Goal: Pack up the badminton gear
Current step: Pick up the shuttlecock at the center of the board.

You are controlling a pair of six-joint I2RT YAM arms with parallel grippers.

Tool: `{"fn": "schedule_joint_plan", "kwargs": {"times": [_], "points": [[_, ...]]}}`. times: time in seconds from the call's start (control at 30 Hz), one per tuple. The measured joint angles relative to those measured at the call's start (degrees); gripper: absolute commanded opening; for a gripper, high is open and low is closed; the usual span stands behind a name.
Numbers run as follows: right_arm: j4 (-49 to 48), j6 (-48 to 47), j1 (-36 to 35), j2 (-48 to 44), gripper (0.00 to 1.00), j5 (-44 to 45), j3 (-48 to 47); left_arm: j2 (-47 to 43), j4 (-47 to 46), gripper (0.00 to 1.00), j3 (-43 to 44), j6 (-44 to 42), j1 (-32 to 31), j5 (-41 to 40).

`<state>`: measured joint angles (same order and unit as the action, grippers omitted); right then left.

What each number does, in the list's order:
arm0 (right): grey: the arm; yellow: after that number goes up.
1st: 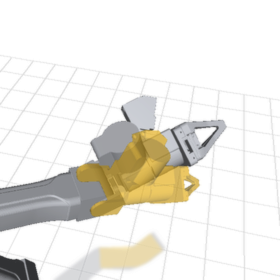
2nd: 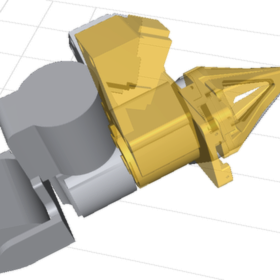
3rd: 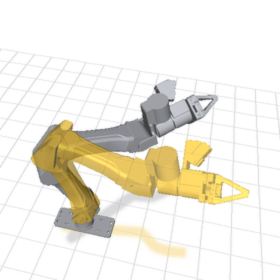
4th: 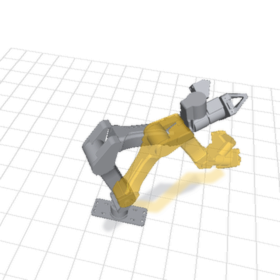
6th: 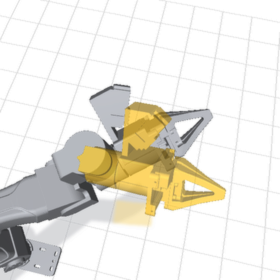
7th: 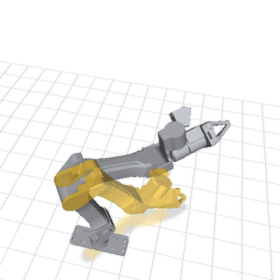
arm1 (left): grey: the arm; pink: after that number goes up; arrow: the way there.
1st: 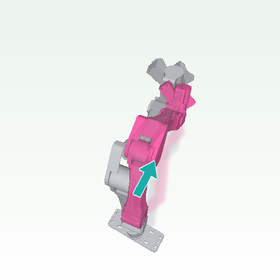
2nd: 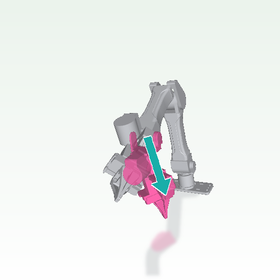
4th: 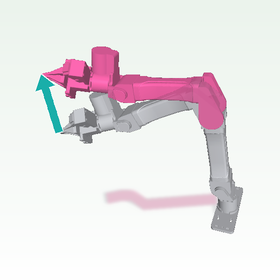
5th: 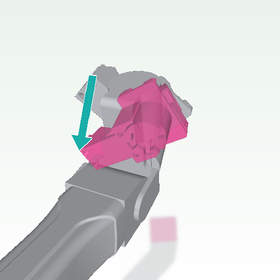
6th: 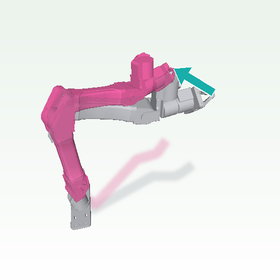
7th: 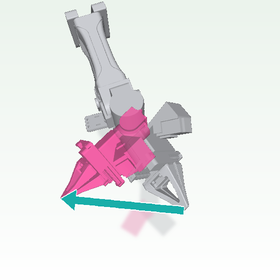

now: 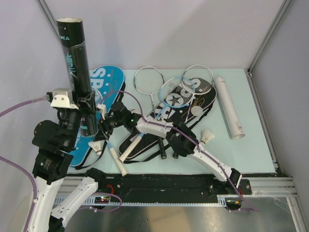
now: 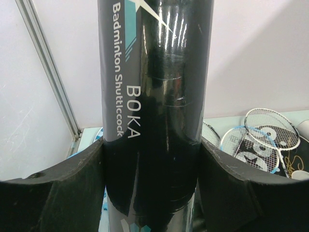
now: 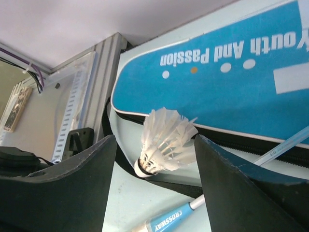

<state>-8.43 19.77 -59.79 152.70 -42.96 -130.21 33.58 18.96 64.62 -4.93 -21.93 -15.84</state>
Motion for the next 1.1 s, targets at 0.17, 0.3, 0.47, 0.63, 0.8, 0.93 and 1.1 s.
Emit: {"fn": "schedule_joint_plan", "kwargs": {"times": [0.17, 0.3, 0.47, 0.63, 0.8, 0.93, 1.1], "points": [[-0.24, -0.17, -0.2, 2.69, 0.7, -0.04, -0.98, -0.22, -0.02, 0.45, 0.0, 0.02, 0.0, 0.02], [-0.2, -0.76, -0.22, 4.09, 0.6, -1.36, -2.05, -0.42, -0.07, 0.45, 0.0, 0.02, -0.02, 0.0], [-0.42, -2.29, -0.24, 4.15, 0.4, -3.98, -2.4, -0.5, -0.04, 0.45, 0.0, 0.0, 0.0, 0.0], [-1.14, -3.06, -0.24, 4.15, 0.19, -5.81, -2.38, -0.7, -0.07, 0.45, 0.0, -0.04, -0.02, -0.02], [-2.4, -3.54, -0.07, 4.15, 0.02, -7.17, -1.97, -0.81, -0.07, 0.45, 0.0, -0.09, 0.0, -0.07], [-3.54, -3.52, 0.15, 4.09, 0.0, -7.85, -1.18, -1.05, -0.07, 0.45, 0.0, -0.09, -0.02, -0.07], [-3.98, -2.86, 0.52, 3.89, 0.0, -8.2, -0.63, -1.07, -0.24, 0.45, 0.0, -0.09, -0.02, -0.07]]}}
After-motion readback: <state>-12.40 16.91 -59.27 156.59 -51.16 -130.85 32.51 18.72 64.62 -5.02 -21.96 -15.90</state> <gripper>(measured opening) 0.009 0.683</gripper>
